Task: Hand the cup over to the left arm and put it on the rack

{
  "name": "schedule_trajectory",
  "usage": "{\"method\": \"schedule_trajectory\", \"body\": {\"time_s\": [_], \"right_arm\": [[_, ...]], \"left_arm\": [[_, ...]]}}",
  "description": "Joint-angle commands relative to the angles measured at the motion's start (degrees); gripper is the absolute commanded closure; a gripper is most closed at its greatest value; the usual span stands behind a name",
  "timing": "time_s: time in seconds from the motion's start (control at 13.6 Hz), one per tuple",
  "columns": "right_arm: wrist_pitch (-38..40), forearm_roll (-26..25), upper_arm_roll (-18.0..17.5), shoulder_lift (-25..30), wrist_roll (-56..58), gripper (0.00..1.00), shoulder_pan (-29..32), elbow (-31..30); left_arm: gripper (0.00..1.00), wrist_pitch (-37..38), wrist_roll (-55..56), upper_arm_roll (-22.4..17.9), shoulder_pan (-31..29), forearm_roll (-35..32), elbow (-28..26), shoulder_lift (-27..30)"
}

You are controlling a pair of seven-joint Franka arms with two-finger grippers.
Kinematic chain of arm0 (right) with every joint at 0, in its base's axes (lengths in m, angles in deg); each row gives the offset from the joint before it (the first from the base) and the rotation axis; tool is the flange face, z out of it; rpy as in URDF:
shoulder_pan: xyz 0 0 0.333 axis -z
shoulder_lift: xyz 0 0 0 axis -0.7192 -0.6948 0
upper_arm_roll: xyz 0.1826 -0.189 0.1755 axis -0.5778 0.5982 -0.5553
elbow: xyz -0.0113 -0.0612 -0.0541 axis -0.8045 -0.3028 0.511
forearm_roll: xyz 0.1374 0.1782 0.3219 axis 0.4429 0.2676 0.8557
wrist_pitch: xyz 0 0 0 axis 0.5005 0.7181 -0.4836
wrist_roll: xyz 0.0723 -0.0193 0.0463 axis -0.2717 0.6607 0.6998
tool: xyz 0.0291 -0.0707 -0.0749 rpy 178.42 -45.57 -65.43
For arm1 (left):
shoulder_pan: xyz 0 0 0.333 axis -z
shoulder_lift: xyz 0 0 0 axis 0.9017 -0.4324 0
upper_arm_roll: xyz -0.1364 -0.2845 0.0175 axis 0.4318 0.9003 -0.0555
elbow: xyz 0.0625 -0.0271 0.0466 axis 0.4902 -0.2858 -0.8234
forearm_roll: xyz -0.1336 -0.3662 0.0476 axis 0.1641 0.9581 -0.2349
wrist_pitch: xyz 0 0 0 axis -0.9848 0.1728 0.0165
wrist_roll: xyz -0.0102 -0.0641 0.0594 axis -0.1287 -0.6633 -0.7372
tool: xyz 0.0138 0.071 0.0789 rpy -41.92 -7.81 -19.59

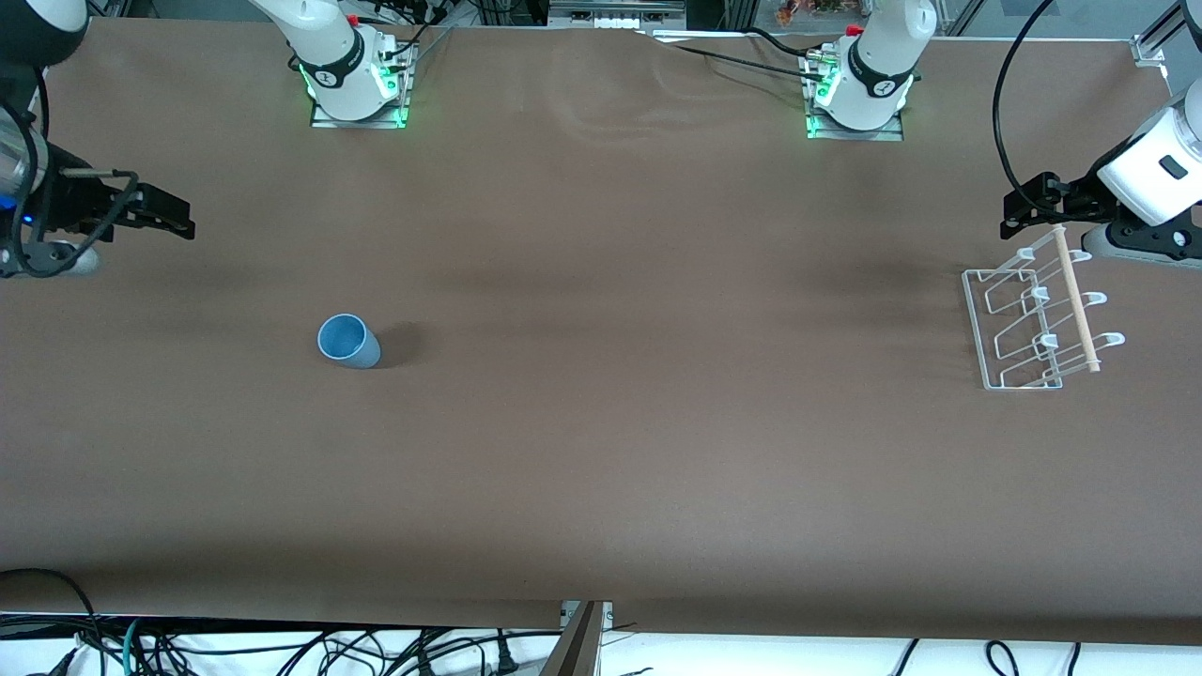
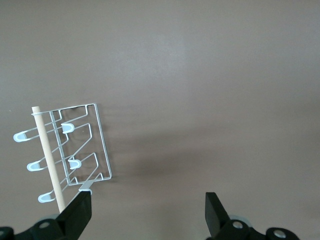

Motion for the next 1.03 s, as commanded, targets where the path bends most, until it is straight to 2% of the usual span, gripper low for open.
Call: {"method": "schedule_trajectory", "body": {"time_s": [0.0, 0.37, 0.66, 0.95], "right_arm": [[-3.7, 0.03, -0.13, -4.95, 0.73, 0.0, -0.38, -1.04], [-23.38, 1.61, -0.22, -10.93, -0.15, 0.0, -0.64, -11.85], [-28.23, 2.94, -0.22, -16.64, -0.15, 0.01, -1.25, -11.78], [-29.12, 5.57, -0.22, -19.99, -0.24, 0.01, -1.52, -12.13]], "left_arm": [[0.0, 0.81, -0.75, 0.01, -0.07, 0.11, 1.19, -0.39], [0.0, 0.81, -0.75, 0.01, -0.07, 0.11, 1.19, -0.39], [0.0, 0.81, -0.75, 0.01, -0.07, 0.02, 1.19, -0.39], [0.0, 0.81, -0.75, 0.01, -0.07, 0.11, 1.19, -0.39]]}}
